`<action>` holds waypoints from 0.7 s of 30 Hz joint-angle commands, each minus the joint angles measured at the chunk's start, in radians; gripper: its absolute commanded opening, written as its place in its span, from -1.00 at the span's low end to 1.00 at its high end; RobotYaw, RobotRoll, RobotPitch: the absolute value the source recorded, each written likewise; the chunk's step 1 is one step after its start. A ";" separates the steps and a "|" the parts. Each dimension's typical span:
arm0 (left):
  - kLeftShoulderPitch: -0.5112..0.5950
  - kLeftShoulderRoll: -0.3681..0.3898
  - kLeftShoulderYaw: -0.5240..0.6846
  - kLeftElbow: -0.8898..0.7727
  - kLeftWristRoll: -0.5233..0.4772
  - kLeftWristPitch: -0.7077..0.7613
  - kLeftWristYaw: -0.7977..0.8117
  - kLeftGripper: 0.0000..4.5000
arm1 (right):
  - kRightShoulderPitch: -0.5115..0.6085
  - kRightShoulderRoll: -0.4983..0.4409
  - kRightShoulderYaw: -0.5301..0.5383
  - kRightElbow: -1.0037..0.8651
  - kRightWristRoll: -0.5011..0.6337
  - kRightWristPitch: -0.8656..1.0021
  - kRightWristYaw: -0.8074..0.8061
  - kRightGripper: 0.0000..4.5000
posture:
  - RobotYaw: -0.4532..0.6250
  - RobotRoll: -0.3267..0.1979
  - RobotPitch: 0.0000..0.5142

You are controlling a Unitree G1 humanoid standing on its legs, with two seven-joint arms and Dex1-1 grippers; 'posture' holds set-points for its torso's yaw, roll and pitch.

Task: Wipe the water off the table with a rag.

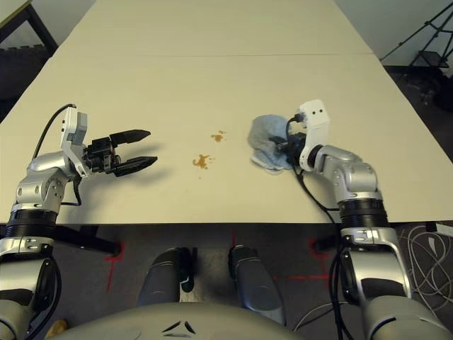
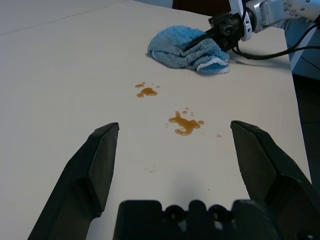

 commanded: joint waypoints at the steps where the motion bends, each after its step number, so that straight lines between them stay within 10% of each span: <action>1: 0.000 0.000 -0.012 0.012 0.007 -0.006 -0.004 1.00 | -0.033 -0.030 -0.051 0.072 -0.017 -0.045 -0.026 -0.95 | -0.56 0.25 -0.48; 21: 0.036 0.054 -0.022 0.026 0.017 -0.025 -0.045 1.00 | -0.162 0.277 -0.079 0.176 0.014 -0.091 -0.189 -0.95 | -0.53 0.25 -0.46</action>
